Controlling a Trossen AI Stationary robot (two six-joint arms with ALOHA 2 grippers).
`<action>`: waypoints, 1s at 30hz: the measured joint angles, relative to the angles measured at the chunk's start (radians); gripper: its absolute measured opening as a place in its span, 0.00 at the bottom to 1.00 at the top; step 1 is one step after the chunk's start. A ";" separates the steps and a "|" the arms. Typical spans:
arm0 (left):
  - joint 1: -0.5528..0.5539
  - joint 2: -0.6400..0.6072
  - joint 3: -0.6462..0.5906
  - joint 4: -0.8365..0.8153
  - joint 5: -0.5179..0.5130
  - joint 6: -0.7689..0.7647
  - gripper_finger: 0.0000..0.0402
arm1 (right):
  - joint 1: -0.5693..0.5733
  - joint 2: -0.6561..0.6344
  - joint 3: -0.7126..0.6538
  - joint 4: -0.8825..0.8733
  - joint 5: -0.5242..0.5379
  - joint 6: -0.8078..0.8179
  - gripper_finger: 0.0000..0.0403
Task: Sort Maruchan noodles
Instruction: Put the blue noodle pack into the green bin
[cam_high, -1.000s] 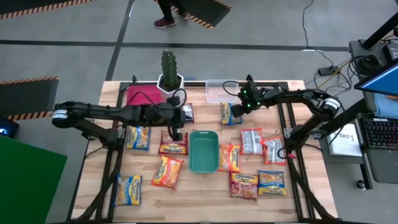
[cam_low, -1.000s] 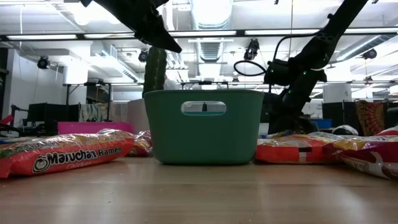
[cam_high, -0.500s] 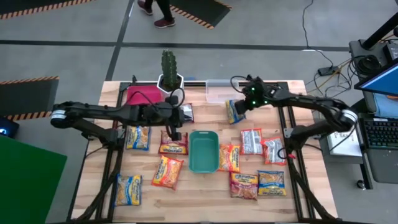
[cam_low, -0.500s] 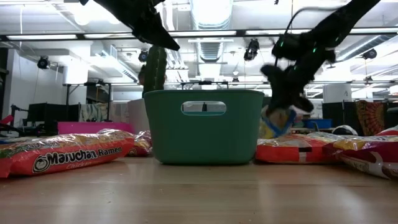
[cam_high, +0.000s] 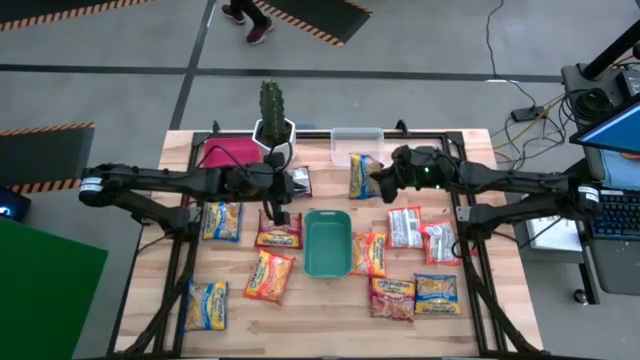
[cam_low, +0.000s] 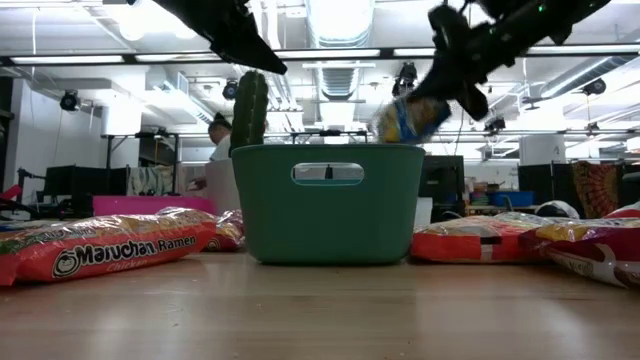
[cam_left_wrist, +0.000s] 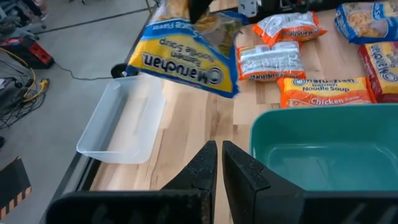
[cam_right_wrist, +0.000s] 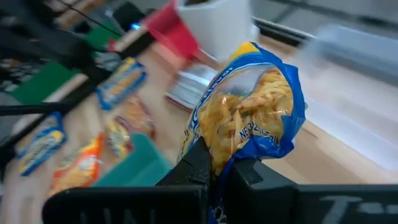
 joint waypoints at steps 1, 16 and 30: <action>0.000 -0.007 0.000 0.001 0.000 0.000 0.02 | 0.022 0.007 0.000 0.033 0.005 -0.017 0.02; -0.004 -0.167 -0.005 0.002 0.145 0.003 0.02 | 0.279 0.363 0.000 0.576 0.145 -0.375 0.02; -0.004 -0.165 -0.168 0.110 0.245 -0.073 0.02 | 0.324 0.641 0.009 0.785 0.257 -0.416 0.02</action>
